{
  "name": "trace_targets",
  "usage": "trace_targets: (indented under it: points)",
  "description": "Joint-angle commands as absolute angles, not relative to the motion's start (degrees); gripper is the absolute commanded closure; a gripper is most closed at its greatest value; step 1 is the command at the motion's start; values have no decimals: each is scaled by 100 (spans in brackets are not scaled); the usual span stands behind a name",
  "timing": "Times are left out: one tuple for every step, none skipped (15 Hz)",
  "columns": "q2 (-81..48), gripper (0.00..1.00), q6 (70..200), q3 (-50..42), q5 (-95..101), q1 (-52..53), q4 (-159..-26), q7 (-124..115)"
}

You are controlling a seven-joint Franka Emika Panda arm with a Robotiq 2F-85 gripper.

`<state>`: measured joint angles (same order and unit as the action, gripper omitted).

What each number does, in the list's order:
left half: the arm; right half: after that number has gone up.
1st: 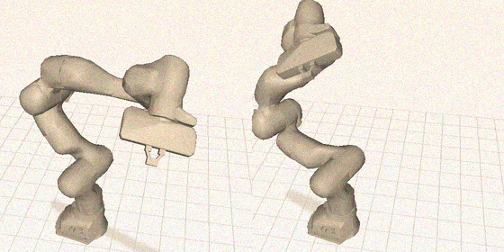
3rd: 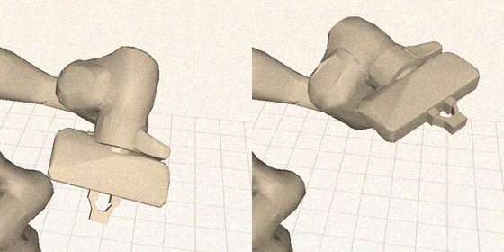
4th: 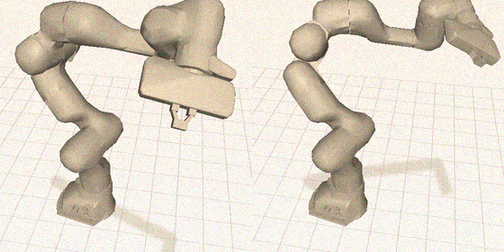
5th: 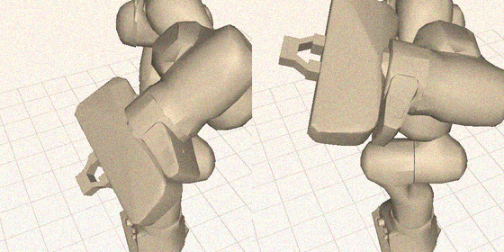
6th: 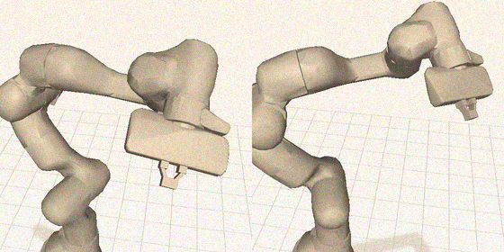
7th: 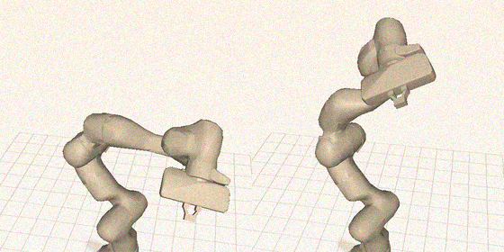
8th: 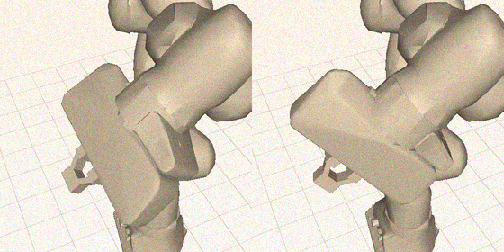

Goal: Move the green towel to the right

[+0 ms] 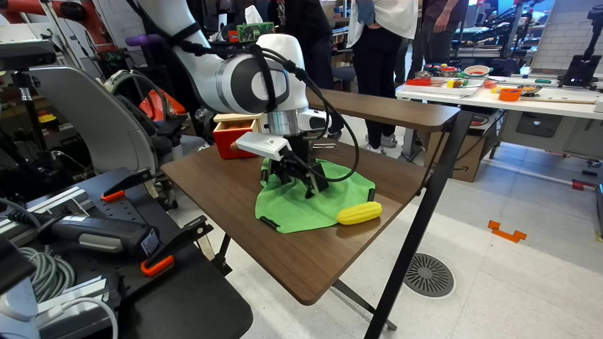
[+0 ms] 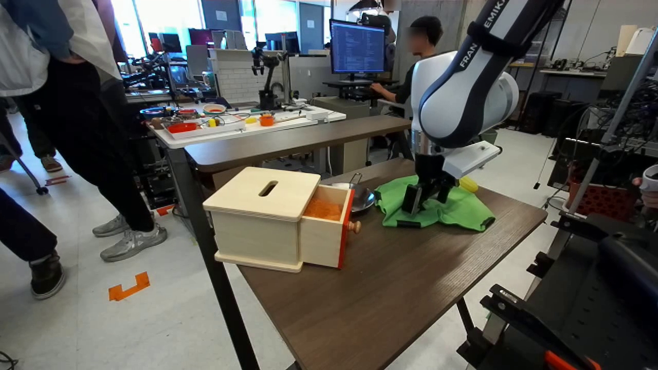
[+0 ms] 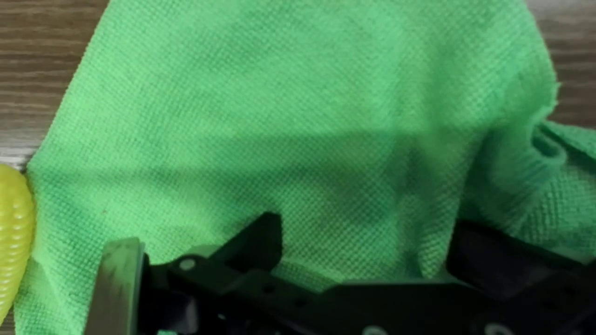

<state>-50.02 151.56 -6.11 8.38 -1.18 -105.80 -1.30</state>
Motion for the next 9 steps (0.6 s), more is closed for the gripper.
trace_targets:
  points:
    - [-5478,0,14819,-729,732,-106,-9921,-319]
    - [-5515,0,14756,-736,732,-110,-9834,-357]
    - [-5548,0,14710,-746,735,-106,-9758,-396]
    - [-5574,0,14654,-753,740,-102,-9692,-424]
    - [-5596,0,14610,-755,739,-99,-9631,-458]
    - [-5611,0,14567,-754,736,-101,-9573,-485]
    - [-5620,0,14549,-754,732,-101,-9534,-513]
    - [-5630,0,14534,-761,733,-96,-9492,-541]
    - [-5627,0,14518,-762,732,-93,-9466,-567]
